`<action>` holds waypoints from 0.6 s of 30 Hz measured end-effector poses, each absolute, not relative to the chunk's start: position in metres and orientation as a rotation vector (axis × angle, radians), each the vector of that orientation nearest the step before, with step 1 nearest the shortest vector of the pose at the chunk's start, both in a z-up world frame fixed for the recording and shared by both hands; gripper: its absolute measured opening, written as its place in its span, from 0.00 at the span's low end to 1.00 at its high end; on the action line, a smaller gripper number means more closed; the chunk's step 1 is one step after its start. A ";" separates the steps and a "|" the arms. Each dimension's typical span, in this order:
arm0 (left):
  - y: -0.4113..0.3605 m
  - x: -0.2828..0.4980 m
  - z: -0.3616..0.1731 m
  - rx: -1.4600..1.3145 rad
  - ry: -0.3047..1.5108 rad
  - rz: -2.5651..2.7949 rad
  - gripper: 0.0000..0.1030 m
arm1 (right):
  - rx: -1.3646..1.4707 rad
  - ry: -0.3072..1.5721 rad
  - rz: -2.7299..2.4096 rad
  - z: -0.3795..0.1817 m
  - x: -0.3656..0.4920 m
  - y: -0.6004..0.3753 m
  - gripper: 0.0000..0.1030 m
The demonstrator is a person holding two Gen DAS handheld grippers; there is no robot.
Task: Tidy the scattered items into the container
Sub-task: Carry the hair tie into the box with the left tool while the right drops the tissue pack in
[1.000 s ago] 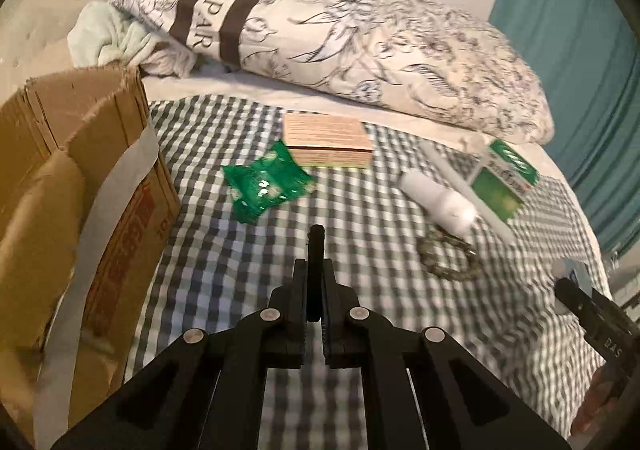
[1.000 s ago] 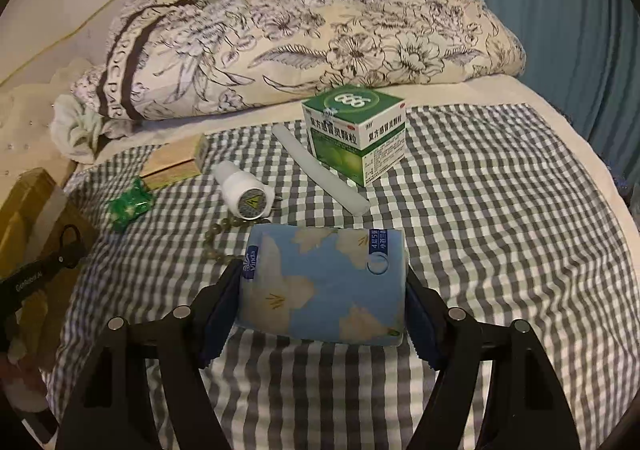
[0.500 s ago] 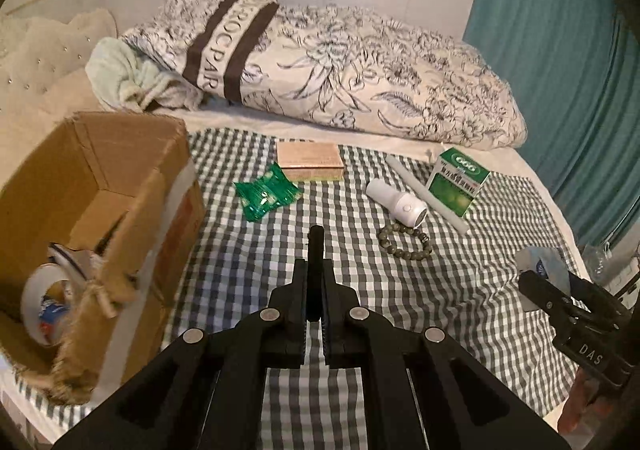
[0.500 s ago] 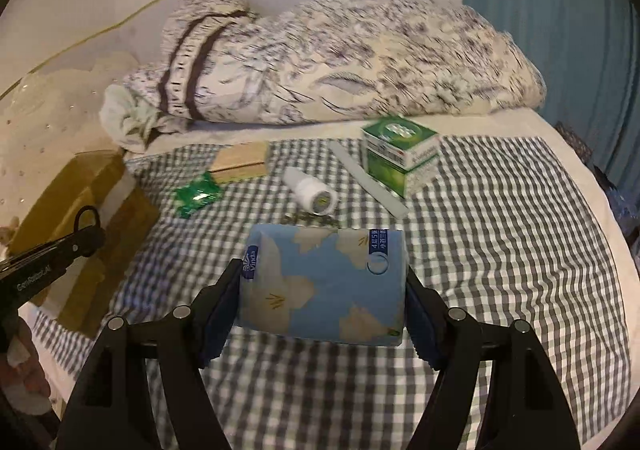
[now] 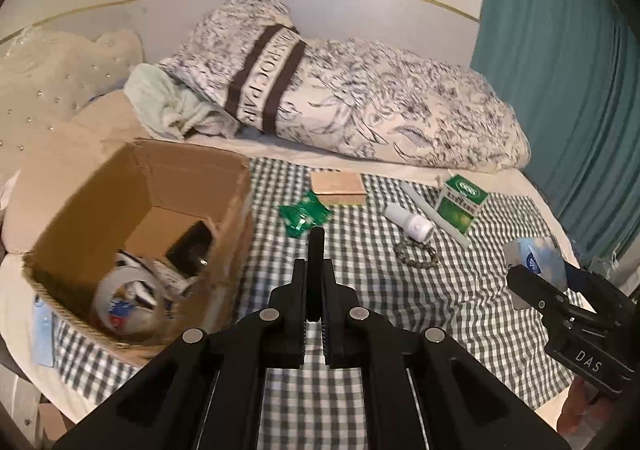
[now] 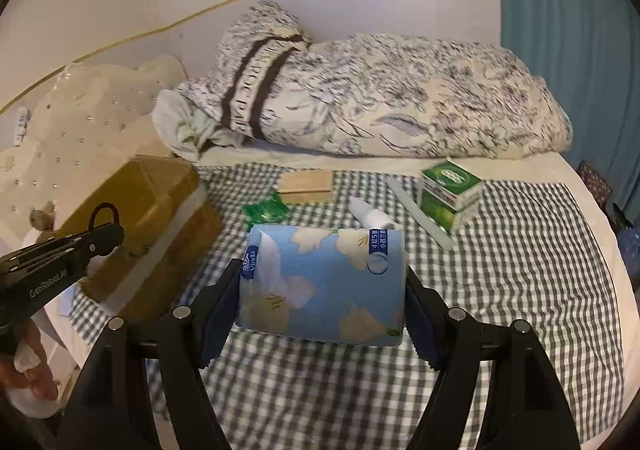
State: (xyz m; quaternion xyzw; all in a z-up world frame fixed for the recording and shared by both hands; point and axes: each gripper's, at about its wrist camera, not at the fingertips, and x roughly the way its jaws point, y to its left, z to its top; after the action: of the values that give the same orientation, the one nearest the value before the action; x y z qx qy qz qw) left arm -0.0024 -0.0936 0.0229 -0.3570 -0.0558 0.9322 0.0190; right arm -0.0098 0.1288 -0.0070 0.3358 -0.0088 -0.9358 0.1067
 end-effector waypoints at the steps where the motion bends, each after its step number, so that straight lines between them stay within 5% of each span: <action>1: -0.100 0.000 0.027 -1.101 -0.181 2.907 0.06 | 0.980 -0.019 -2.746 -0.004 -0.008 0.123 0.71; 18: -0.215 0.006 0.017 -1.187 -0.339 3.038 0.06 | 0.911 0.071 -2.514 0.007 -0.028 -0.019 0.71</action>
State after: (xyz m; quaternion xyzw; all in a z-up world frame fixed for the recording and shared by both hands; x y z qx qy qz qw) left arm 0.0063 -0.2153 0.0165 -0.3612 -0.1030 0.9242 -0.0687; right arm -0.0281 -0.0190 0.0070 0.3313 0.0258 -0.9144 0.2312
